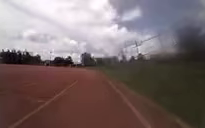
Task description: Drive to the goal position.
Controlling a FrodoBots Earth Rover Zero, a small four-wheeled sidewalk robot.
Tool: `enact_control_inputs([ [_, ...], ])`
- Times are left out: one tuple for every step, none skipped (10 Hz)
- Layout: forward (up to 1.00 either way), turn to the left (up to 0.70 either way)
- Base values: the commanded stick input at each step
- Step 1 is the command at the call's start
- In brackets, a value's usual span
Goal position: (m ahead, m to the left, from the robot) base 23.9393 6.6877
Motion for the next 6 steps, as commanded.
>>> enact_control_inputs([
  [0.7, 0.0],
  [0.7, 0.0],
  [0.7, 0.0],
  [0.7, 0.0],
  [0.7, 0.0],
  [0.7, 0.0],
])
